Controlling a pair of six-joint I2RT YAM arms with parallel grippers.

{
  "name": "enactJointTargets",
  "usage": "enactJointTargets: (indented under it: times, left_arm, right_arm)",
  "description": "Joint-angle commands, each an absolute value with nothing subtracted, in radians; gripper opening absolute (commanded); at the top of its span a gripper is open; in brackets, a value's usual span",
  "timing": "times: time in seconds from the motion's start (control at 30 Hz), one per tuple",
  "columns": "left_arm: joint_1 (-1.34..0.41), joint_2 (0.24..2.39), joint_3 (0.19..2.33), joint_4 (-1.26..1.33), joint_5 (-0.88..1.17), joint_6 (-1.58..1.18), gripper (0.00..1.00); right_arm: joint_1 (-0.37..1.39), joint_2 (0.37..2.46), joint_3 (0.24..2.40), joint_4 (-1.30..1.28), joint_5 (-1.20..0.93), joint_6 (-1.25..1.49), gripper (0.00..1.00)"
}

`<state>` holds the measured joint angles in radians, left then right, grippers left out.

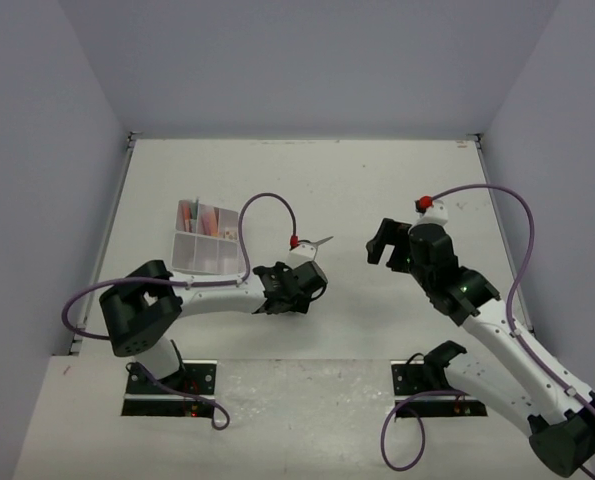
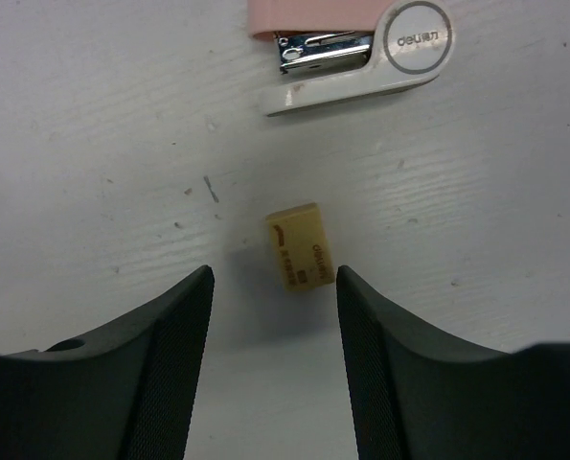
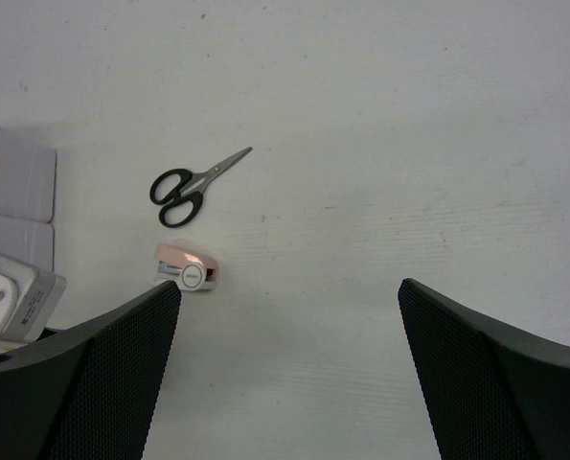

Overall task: Sort the stationery into containers
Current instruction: Pick up the stationery from the center of the board.

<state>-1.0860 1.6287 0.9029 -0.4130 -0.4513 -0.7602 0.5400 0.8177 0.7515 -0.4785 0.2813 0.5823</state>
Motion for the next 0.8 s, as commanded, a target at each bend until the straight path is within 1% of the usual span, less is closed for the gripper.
enactJointTargets:
  times: [0.0, 0.17, 0.37, 0.47, 0.53, 0.7, 0.77]
  left_arm:
    - [-1.101, 1.656, 0.957, -0.345, -0.503, -0.833, 0.56]
    - [-1.105, 1.688, 0.956, -0.329, -0.484, -0.842, 0.57]
    - [-1.105, 1.724, 0.95, -0.325, -0.485, -0.848, 0.54]
    - [-1.104, 1.733, 0.951, -0.325, -0.477, -0.844, 0.43]
    - [-1.105, 1.719, 0.953, -0.328, -0.474, -0.835, 0.3]
    - [-1.095, 1.642, 0.98, -0.415, -0.526, -0.741, 0.02]
    - [-1.076, 1.578, 0.999, -0.467, -0.569, -0.664, 0.0]
  right_arm:
    - [0.535, 0.805, 0.734, -0.456, 0.318, 0.572, 0.99]
    - [0.535, 0.799, 0.732, -0.454, 0.316, 0.572, 0.99]
    - [0.537, 0.785, 0.727, -0.453, 0.316, 0.574, 0.99]
    - [0.535, 0.781, 0.723, -0.452, 0.316, 0.574, 0.99]
    - [0.535, 0.781, 0.724, -0.451, 0.318, 0.575, 0.99]
    - [0.535, 0.78, 0.724, -0.451, 0.317, 0.573, 0.99]
    - [0.535, 0.776, 0.723, -0.451, 0.315, 0.573, 0.99]
